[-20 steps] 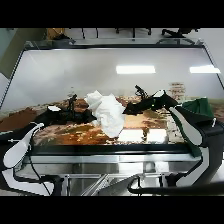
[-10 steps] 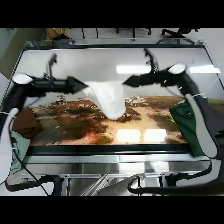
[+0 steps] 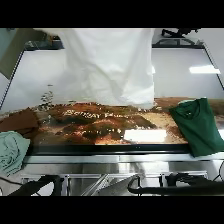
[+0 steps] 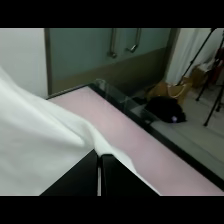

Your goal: Fold the shirts.

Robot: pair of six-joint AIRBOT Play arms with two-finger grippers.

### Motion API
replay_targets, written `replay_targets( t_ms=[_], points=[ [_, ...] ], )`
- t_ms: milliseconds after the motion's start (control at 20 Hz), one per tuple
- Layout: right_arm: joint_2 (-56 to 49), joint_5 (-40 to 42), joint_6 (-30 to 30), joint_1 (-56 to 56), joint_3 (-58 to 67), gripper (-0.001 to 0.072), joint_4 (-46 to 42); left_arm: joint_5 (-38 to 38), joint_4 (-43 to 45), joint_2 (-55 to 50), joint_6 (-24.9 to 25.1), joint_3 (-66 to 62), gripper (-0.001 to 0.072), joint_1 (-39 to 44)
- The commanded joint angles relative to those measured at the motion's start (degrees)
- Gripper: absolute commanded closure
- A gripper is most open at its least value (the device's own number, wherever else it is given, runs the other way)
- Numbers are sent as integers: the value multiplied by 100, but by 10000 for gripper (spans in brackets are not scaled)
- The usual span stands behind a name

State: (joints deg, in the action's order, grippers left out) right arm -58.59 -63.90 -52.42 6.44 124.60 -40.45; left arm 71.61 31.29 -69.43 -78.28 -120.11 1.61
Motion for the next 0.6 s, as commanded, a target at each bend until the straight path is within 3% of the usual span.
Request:
replay_targets(
  t_ms=[0,200,550],
  points=[
    [219,57,-24,-2,7,699,-763,-734,221,723,160,1145,692,7],
    [-79,2,-22,2,-1296,699,-758,-688,225,625,518,2494,692,7],
    [-2367,2,-195,11,-2540,695,-734,-1045,219,-1482,1204,3943,685,7]
  ],
)
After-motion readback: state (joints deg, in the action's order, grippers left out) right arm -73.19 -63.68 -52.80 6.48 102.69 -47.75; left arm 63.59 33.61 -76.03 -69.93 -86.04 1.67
